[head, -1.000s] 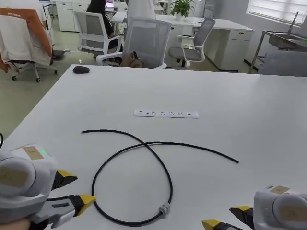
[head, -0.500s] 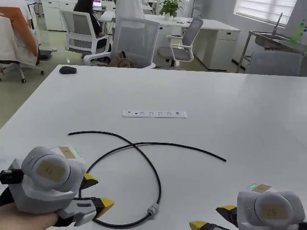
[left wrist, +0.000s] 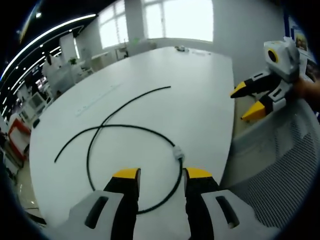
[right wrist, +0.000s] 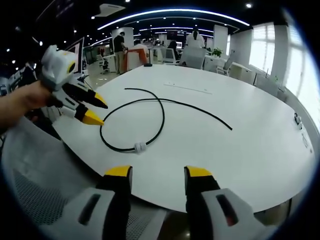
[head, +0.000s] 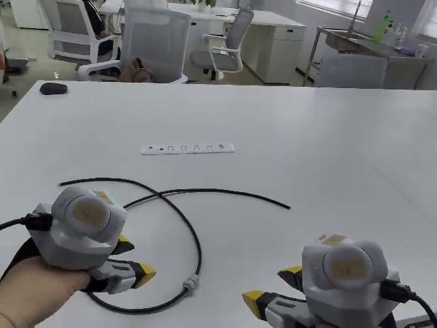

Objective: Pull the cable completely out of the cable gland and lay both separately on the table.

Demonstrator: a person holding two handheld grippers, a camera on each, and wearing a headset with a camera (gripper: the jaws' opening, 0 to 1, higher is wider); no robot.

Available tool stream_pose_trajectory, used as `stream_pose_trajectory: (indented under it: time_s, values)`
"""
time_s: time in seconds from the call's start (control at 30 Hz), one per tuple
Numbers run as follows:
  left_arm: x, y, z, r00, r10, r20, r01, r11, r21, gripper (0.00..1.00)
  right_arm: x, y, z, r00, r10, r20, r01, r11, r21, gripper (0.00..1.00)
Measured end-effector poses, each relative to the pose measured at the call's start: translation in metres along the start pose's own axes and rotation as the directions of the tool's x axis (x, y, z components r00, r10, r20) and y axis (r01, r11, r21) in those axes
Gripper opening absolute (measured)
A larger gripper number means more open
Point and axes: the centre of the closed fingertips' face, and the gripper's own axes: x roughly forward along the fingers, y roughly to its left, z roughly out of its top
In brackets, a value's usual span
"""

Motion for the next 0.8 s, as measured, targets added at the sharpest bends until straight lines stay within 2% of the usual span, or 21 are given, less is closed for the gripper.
stream_pose_trajectory:
  time_s: [0.07, 0.1, 0.13, 0.17, 0.3, 0.4, 0.47, 0.53, 0.6, 0.63, 0.67, 0.8]
  values:
    - [0.016, -0.008, 0.006, 0.9995, -0.031, 0.007, 0.031, 1.000, 0.005, 0.37, 0.000, 0.000, -0.001, 1.0000, 0.001, -0.001, -0.001, 1.000, 0.008, 0.43]
    - [0.027, -0.016, 0.008, 0.9979, -0.064, 0.013, 0.064, 0.998, 0.002, 0.37, 0.000, 0.000, -0.001, 1.0000, 0.000, -0.001, 0.000, 1.000, 0.010, 0.43]
    - [0.034, -0.018, 0.006, 0.9974, -0.072, 0.008, 0.072, 0.997, 0.000, 0.37, -0.001, -0.001, -0.001, 1.0000, -0.002, 0.000, 0.002, 1.000, 0.010, 0.43]
    - [0.044, -0.021, 0.000, 0.9964, -0.081, -0.023, 0.081, 0.997, -0.013, 0.37, -0.001, -0.001, 0.000, 1.0000, -0.003, 0.002, 0.003, 1.000, 0.008, 0.43]
    - [0.070, -0.031, -0.007, 0.9940, -0.102, -0.039, 0.101, 0.994, -0.035, 0.35, -0.001, -0.003, 0.000, 1.0000, -0.009, 0.002, 0.009, 1.000, 0.004, 0.42]
    - [0.088, -0.036, -0.011, 0.9929, -0.114, -0.034, 0.111, 0.992, -0.061, 0.33, -0.001, -0.004, 0.001, 0.9998, -0.017, 0.010, 0.017, 1.000, 0.008, 0.41]
    - [0.094, -0.037, -0.013, 0.9940, -0.103, -0.036, 0.101, 0.993, -0.068, 0.33, -0.002, -0.007, 0.002, 0.9994, -0.028, 0.018, 0.028, 0.999, 0.017, 0.40]
    - [0.096, -0.031, -0.016, 0.9973, -0.057, -0.046, 0.054, 0.997, -0.057, 0.36, -0.002, -0.007, 0.002, 0.9993, -0.032, 0.019, 0.031, 0.999, 0.018, 0.40]
    - [0.098, -0.031, -0.012, 0.9984, -0.054, -0.016, 0.052, 0.996, -0.066, 0.39, -0.002, -0.008, 0.002, 0.9992, -0.038, 0.016, 0.038, 0.999, 0.016, 0.40]
    - [0.100, -0.034, -0.011, 0.9976, -0.070, -0.001, 0.069, 0.993, -0.098, 0.37, -0.002, -0.009, 0.002, 0.9991, -0.040, 0.018, 0.039, 0.999, 0.017, 0.40]
    - [0.102, -0.035, -0.012, 0.9972, -0.074, -0.003, 0.074, 0.992, -0.104, 0.35, -0.002, -0.009, 0.002, 0.9990, -0.041, 0.017, 0.041, 0.999, 0.019, 0.39]
    - [0.109, -0.035, -0.022, 0.9977, -0.068, -0.011, 0.067, 0.995, -0.068, 0.18, -0.002, -0.010, 0.001, 0.9990, -0.042, 0.012, 0.042, 0.999, 0.012, 0.39]
